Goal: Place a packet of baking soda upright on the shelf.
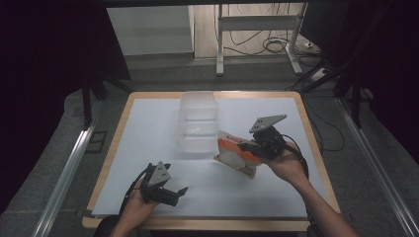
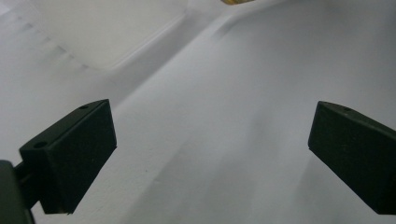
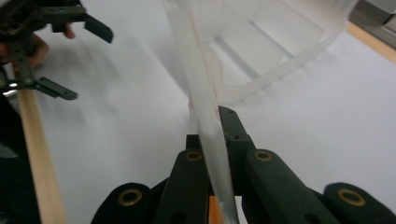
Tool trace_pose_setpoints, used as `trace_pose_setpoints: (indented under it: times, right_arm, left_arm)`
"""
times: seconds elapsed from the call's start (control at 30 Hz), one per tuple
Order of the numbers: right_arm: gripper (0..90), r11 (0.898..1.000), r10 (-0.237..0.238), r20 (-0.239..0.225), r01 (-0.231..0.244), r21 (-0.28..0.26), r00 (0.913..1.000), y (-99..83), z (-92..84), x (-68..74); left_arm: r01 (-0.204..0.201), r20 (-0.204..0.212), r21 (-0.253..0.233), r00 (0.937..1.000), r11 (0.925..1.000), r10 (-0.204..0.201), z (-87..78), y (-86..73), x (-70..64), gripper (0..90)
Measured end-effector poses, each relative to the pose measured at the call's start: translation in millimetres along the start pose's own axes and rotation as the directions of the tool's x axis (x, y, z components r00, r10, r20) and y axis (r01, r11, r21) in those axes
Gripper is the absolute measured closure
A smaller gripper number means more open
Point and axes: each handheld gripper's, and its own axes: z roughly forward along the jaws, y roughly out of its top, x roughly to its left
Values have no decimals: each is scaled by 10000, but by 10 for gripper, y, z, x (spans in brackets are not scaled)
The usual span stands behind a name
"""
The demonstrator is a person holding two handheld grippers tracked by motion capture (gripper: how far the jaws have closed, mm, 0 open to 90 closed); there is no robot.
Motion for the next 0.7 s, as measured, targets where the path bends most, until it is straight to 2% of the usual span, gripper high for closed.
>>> trace_pose_setpoints:
  times: [0.33,0.47,0.5,0.57,0.7]
  right_arm:
    - [888,9996,235,331,-230,-163,9992,69,-103,-189]
    - [888,9991,292,536,-275,-321,9981,169,-167,-267]
    - [887,9985,377,632,-351,-422,9973,235,-183,-326]
    - [888,9983,389,645,-360,-458,9972,257,-184,-350]
    - [887,9971,529,782,-484,-584,9955,410,-143,-482]
  left_arm:
    - [8,2,12,10000,10000,-8,3,-1,2,11]
    - [-3,2,13,10000,10000,3,4,0,2,11]
    - [4,3,-10,10000,10000,-4,3,0,2,11]
    - [13,6,-20,10000,10000,-13,2,0,3,10]
    - [73,25,-26,10000,10000,-73,1,-2,3,11]
